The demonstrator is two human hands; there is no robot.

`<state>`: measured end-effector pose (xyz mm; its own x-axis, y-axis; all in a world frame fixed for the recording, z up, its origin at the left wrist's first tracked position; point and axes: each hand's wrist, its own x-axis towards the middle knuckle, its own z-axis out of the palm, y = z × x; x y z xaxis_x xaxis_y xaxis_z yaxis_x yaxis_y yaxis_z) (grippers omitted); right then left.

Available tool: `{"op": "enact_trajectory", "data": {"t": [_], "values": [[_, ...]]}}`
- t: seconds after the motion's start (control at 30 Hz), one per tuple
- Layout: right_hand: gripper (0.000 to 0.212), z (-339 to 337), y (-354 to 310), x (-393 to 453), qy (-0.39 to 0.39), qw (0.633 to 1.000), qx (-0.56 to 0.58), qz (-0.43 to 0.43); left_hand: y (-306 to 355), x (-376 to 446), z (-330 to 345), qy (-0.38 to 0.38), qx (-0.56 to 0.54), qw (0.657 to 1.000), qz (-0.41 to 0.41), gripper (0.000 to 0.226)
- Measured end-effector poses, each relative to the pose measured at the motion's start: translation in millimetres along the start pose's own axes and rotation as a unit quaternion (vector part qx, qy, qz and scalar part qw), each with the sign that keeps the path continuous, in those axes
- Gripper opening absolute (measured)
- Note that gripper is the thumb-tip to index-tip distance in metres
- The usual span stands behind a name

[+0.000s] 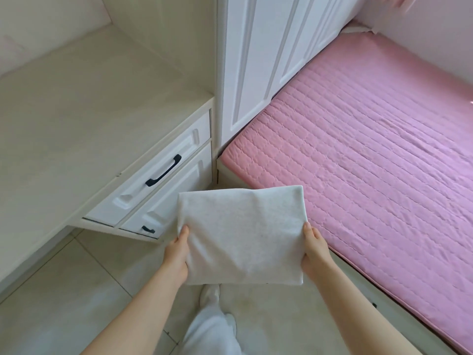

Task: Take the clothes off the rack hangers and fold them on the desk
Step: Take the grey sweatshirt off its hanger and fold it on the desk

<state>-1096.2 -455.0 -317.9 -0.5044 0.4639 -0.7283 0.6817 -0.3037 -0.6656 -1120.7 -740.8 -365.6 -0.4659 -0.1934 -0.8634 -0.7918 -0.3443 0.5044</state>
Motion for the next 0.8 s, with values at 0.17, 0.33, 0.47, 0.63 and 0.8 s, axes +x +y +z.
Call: {"op": "enact_trajectory", "data": {"t": [0.17,0.33,0.47,0.63,0.8], "values": [[0.024,18,13,65,0.016,1.0,0.007,0.018,-13,68,25,0.005,-0.013,0.999,-0.043,0.044],[0.025,32,37,137,0.02,0.999,0.002,0.026,-40,139,53,0.025,-0.029,0.997,-0.064,0.04],[0.025,40,64,198,0.032,0.999,-0.002,0.015,-73,197,76,0.03,-0.046,0.996,-0.069,0.036],[0.028,54,105,256,0.054,0.998,-0.039,-0.012,-116,252,96,0.078,-0.07,0.992,-0.077,0.031],[0.04,77,142,301,0.046,0.991,-0.117,-0.036,-154,295,106,0.158,-0.025,0.984,-0.08,0.034]]}}
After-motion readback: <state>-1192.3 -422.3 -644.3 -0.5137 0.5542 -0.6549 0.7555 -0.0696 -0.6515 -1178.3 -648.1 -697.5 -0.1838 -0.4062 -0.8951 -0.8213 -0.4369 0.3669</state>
